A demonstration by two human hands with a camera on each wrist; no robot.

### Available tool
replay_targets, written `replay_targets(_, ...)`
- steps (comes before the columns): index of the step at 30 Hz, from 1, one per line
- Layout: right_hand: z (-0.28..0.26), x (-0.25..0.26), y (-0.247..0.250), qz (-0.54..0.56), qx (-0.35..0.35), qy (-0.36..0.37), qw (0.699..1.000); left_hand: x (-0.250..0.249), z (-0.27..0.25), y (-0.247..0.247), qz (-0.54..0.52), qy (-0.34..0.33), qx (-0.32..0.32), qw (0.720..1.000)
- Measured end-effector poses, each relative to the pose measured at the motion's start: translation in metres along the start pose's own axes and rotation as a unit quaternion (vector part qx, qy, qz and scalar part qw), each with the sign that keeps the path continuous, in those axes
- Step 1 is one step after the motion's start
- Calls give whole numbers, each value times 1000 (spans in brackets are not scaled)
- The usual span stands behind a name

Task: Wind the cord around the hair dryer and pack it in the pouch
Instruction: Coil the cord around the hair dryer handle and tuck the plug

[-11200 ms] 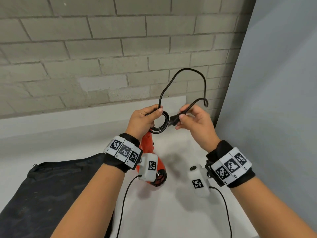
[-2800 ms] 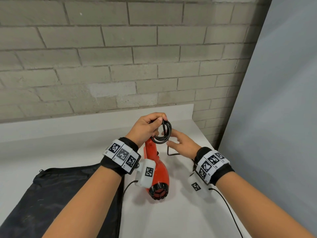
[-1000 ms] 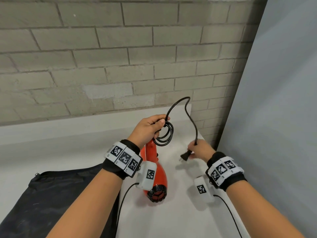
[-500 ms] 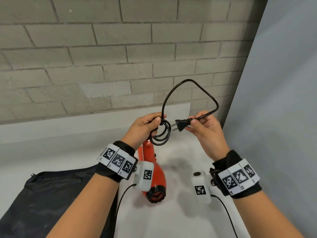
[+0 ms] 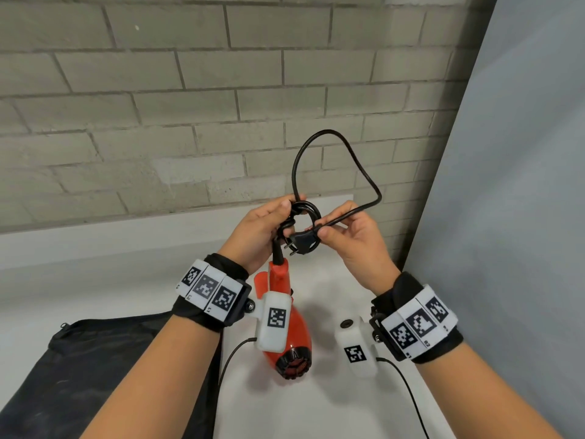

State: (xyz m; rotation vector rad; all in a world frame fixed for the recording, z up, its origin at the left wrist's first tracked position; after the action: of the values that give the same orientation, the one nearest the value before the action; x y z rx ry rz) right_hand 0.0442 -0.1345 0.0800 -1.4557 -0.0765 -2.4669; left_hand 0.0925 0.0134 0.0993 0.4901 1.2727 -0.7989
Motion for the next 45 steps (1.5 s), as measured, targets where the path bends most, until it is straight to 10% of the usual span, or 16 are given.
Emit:
replay_targets(18, -6, 5, -33, -257, -167, 68, 949, 8, 0, -8, -22, -23, -34, 999)
replay_targets(31, -6, -10, -35, -403, -150, 26, 902, 16, 2, -18, 21, -5, -40, 999)
replay_targets(39, 10, -9, -21, -427, -121, -124, 888, 12, 2, -28, 128, -29, -21, 991)
replay_targets(45, -1, -10, -4, -285, 40, -100, 953, 10, 3, -18, 42, -10, -49, 998)
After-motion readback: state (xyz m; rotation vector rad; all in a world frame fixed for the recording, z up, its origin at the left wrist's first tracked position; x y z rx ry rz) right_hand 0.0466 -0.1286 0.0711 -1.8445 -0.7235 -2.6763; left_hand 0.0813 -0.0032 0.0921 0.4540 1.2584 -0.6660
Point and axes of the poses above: each hand's wrist, its own z-axis towards the middle knuckle, its own y-axis out of the back of the hand, x = y × z, the point moved 1 cm from there along z, towards the middle knuckle, and after that the axes turned 15 degrees about x, right-handed, at the moved point
